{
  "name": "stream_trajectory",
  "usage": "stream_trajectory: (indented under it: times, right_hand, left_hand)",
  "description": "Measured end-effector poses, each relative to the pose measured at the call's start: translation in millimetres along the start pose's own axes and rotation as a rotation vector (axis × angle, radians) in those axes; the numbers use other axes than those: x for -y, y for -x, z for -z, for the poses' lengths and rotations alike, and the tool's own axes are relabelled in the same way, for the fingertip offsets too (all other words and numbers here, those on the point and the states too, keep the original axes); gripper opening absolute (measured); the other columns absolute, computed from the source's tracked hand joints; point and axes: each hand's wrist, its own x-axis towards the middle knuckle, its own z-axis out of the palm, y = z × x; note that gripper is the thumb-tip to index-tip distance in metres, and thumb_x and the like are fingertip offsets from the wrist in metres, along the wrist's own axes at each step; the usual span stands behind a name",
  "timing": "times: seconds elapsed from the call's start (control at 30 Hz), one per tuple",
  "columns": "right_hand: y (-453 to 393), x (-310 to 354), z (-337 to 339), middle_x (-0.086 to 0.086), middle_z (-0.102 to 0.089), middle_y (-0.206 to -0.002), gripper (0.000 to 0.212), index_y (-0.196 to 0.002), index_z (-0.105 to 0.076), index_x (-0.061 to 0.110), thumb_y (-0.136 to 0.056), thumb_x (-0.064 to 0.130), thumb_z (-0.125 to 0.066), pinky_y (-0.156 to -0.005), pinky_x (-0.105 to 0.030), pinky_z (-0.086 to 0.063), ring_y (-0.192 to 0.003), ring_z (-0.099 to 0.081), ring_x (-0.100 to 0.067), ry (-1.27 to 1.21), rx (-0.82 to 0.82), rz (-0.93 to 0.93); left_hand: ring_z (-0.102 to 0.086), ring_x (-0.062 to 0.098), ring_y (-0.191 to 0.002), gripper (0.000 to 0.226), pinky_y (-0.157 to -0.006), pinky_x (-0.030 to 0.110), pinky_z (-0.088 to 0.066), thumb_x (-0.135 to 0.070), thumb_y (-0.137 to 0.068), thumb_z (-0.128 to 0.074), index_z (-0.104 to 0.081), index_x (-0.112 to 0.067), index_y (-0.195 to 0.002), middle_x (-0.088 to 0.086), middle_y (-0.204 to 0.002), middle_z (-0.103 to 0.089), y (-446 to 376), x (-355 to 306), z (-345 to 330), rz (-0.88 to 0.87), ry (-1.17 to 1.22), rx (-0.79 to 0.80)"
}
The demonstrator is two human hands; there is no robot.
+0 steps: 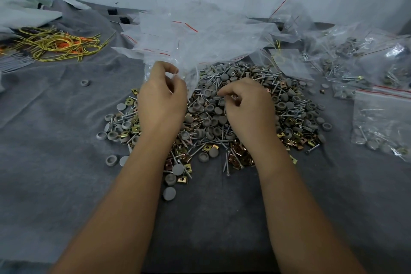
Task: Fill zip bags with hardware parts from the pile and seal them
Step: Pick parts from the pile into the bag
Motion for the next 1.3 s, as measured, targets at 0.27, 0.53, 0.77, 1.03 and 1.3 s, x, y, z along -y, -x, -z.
stream_trajectory:
  times: [0.27,0.53,0.77,1.03,1.3]
  right_hand:
    - [6,0,-12,0.005,-0.057,-0.103,0.022,-0.106,-0.074,0.023,-0.091,0.02,-0.06,-0.081,-0.027,-0.027,-0.102,-0.041,-0.017,0.328,0.314,0.21]
    - [4,-2,-8,0.007,-0.052,-0.11,0.017,-0.101,-0.073,0.027,-0.086,0.028,-0.065,-0.095,-0.031,-0.026,-0.108,-0.036,-0.016,0.295,0.373,0.13]
    - [4,0,-9,0.004,-0.056,-0.1,0.009,-0.094,-0.072,0.023,-0.087,0.02,-0.067,-0.092,-0.035,-0.038,-0.103,-0.043,-0.019,0.25,0.269,0.12]
    - [1,3,-3,0.004,-0.061,-0.089,0.009,-0.092,-0.07,0.017,-0.087,0.011,-0.066,-0.077,-0.038,-0.053,-0.085,-0.059,-0.015,-0.04,0.017,0.071]
    - [3,4,-3,-0.003,-0.063,-0.088,0.007,-0.09,-0.068,0.009,-0.083,0.007,-0.068,-0.073,-0.04,-0.052,-0.083,-0.058,-0.02,0.037,-0.078,0.156]
  left_hand:
    - [-0.044,0.003,-0.043,0.01,-0.049,0.024,-0.034,-0.021,-0.089,-0.05,-0.058,-0.026,-0.093,-0.01,-0.054,-0.047,-5,8,-3,0.127,0.029,0.079]
    - [-0.039,0.003,-0.042,0.011,-0.051,0.028,-0.032,-0.021,-0.089,-0.051,-0.055,-0.031,-0.085,-0.009,-0.054,-0.048,-5,7,-4,0.166,0.06,0.14]
    - [-0.042,0.001,-0.041,0.008,-0.05,0.027,-0.033,-0.023,-0.089,-0.051,-0.058,-0.027,-0.091,-0.009,-0.06,-0.053,-4,8,-4,0.165,0.043,0.185]
    - [-0.053,0.005,-0.051,0.009,-0.054,0.034,-0.043,-0.025,-0.091,-0.049,-0.057,-0.028,-0.094,-0.006,-0.06,-0.055,-2,5,-2,0.071,-0.13,0.204]
    - [-0.053,0.008,-0.057,0.004,-0.055,0.031,-0.041,-0.028,-0.093,-0.054,-0.056,-0.031,-0.092,-0.007,-0.059,-0.054,3,3,-5,-0.146,-0.199,0.335]
